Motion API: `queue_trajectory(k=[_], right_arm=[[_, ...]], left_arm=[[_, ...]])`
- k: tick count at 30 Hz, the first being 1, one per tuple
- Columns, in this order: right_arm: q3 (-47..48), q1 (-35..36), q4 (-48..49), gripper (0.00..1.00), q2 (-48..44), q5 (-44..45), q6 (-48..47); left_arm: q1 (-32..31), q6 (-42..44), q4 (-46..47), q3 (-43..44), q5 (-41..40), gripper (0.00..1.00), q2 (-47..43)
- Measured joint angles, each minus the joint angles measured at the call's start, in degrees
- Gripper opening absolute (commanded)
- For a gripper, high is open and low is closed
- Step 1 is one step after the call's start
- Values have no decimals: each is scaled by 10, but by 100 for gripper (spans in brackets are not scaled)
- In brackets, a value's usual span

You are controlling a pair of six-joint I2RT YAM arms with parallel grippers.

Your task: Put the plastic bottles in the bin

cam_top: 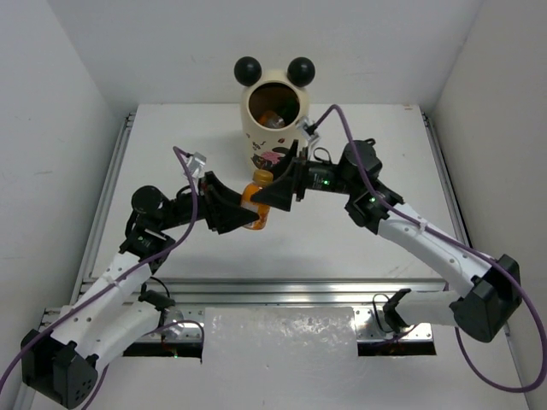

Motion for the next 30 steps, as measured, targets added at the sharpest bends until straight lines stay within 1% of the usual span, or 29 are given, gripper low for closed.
queue_trajectory(k=[1,2,3,4,5,6,7,8,9,11,14,16,18,20,22,25,28,30], right_arm=[[6,14,-8,78,8,-1,-6],[10,26,-16,70,16,-2,-15],[11,33,-21,65,18,-3,-17],[11,40,-27,59,19,1,-24],[11,41,-26,30,19,-2,-28],[13,42,-24,2,18,-2,-33],[17,42,-25,0,17,0,-37],[19,42,-26,0,16,4,-40],[20,42,-27,0,15,5,-45],[20,42,-42,0,9,22,-63],[20,42,-78,0,-10,92,-111],[20,42,-94,0,-29,167,-153],[20,42,-91,0,-43,244,-203],[21,41,-64,0,-44,312,-254],[30,34,-32,0,-25,364,-303],[73,5,11,0,42,410,-358],[113,-23,64,0,125,432,-402],[126,-36,97,0,174,433,-435]], left_arm=[[0,-4,3,2,5,0,1],[0,-6,5,6,7,3,3],[0,-7,5,12,10,6,4],[0,-7,0,20,18,10,5],[-1,-6,-2,27,19,33,4],[-1,-3,-10,35,19,51,4],[-1,0,-17,42,18,78,5],[-1,9,-26,49,15,93,5],[-1,16,-38,57,5,100,4],[-1,42,-96,85,-26,100,1],[-1,99,-225,139,-123,100,-10],[-1,135,-332,177,-241,100,-24],[-1,159,-411,192,-378,100,-44],[-1,172,-474,188,-488,100,-62],[-1,176,-506,165,-565,100,-83],[-1,178,-537,119,-615,100,-115],[-1,180,-555,112,-641,100,-115],[-1,182,-555,111,-643,100,-112]])
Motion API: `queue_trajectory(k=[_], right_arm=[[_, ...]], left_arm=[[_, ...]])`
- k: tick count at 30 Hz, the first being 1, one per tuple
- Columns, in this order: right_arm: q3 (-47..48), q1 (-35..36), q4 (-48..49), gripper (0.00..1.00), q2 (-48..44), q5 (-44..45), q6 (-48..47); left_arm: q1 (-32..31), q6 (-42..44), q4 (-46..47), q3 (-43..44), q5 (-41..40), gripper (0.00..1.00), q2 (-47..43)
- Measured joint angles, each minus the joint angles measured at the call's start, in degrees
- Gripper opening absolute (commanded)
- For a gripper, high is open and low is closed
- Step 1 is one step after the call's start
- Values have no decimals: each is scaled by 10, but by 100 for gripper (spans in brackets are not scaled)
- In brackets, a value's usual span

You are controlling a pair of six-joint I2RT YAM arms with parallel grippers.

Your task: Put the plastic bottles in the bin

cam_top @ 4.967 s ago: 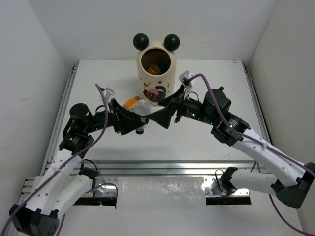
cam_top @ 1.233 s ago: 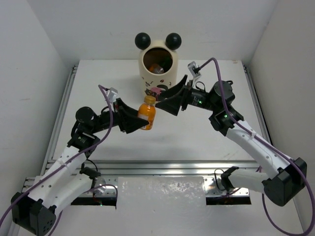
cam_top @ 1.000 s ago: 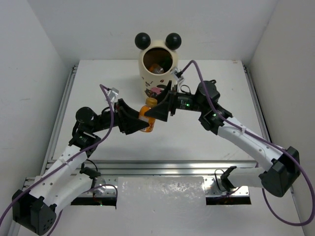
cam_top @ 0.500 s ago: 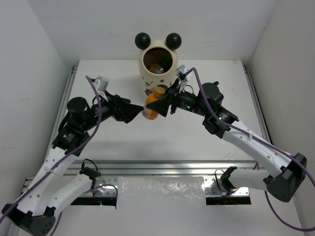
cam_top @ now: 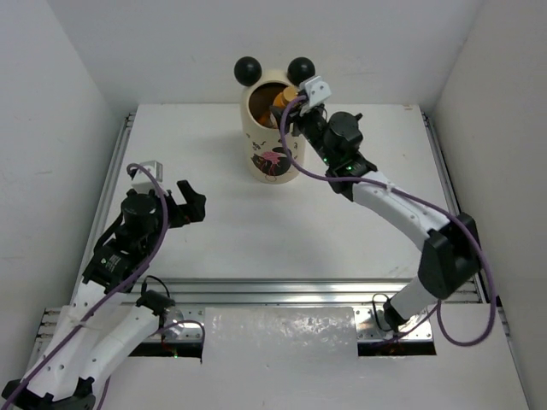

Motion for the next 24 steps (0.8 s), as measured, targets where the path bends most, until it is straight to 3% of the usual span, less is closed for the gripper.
queue_trajectory(k=[11,13,14,15,16,18,24], right_arm=[[124,-9,76,4,183,-25,-121],[147,-10,84,10,202,-25,-134],[156,-11,89,16,210,-26,-138],[162,-12,91,55,217,-27,-141],[164,-13,93,83,222,-26,-143],[165,-16,100,95,233,-23,-147],[147,-24,106,99,237,-5,-146]], left_arm=[[-3,9,7,-5,17,100,-1],[-4,10,9,-5,22,100,-1],[-5,10,9,-5,24,100,-1],[-6,10,9,-5,26,100,0],[-7,10,9,-5,28,100,0],[-7,11,10,-5,31,100,0],[-14,13,12,-7,38,100,0]])
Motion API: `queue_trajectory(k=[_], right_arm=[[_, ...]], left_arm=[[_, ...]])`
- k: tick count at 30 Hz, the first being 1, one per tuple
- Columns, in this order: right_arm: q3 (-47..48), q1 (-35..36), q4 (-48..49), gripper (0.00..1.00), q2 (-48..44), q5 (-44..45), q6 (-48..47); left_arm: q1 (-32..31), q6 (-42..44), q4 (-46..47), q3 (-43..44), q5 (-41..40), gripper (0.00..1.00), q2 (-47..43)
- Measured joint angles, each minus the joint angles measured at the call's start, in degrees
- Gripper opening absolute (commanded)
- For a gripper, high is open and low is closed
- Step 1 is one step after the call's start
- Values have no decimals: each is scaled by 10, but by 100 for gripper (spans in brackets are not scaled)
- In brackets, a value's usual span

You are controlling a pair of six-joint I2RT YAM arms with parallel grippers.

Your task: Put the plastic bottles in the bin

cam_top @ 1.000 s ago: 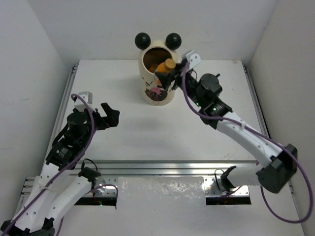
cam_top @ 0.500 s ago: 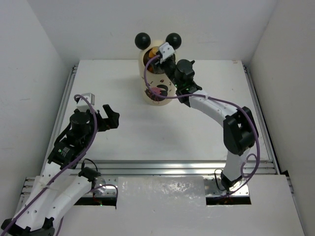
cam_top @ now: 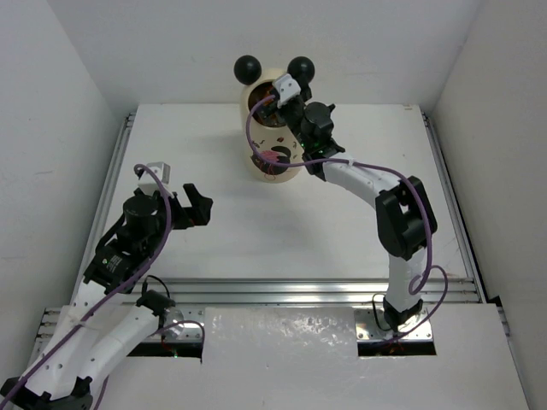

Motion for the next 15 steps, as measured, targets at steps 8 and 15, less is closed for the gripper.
queue_trajectory(k=[8,15], right_arm=[[-143,0,-20,99,-132,10,35],[-167,1,-277,99,-355,56,138]], left_arm=[[-1,5,0,-2,2,100,1],[6,-12,-12,1,-78,100,23]])
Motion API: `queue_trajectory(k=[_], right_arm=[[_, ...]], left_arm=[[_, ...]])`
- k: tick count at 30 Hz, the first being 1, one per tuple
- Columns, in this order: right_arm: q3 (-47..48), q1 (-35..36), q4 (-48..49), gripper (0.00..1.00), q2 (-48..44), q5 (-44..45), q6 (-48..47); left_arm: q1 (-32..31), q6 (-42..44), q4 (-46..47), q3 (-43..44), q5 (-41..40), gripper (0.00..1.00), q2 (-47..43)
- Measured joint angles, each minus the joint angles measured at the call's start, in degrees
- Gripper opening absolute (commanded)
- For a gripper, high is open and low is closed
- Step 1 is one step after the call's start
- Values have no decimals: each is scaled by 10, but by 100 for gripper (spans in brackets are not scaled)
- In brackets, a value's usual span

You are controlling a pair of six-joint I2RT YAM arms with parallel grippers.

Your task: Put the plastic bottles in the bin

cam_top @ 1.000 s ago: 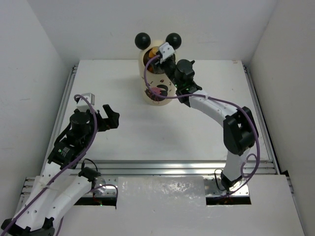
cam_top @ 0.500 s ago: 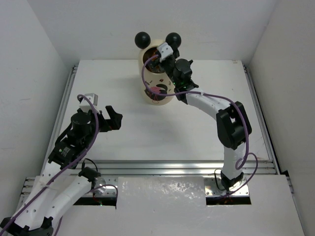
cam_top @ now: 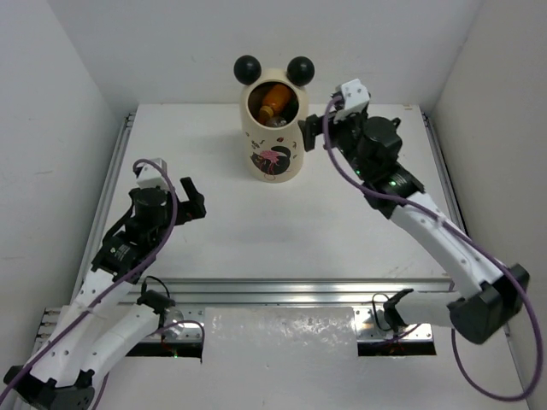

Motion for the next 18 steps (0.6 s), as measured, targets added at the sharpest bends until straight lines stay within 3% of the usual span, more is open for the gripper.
queue_trajectory(k=[5,11,18], right_arm=[[-58,0,-223,99,-139,41,87],[-215,0,-422,99,-308,112,142],[-242,0,-523,99,-454,147,188]], left_arm=[[41,-28,-19,3,-72,100,6],[51,-51,-31,5,-117,100,-13],[51,-57,-31,5,-122,100,-22]])
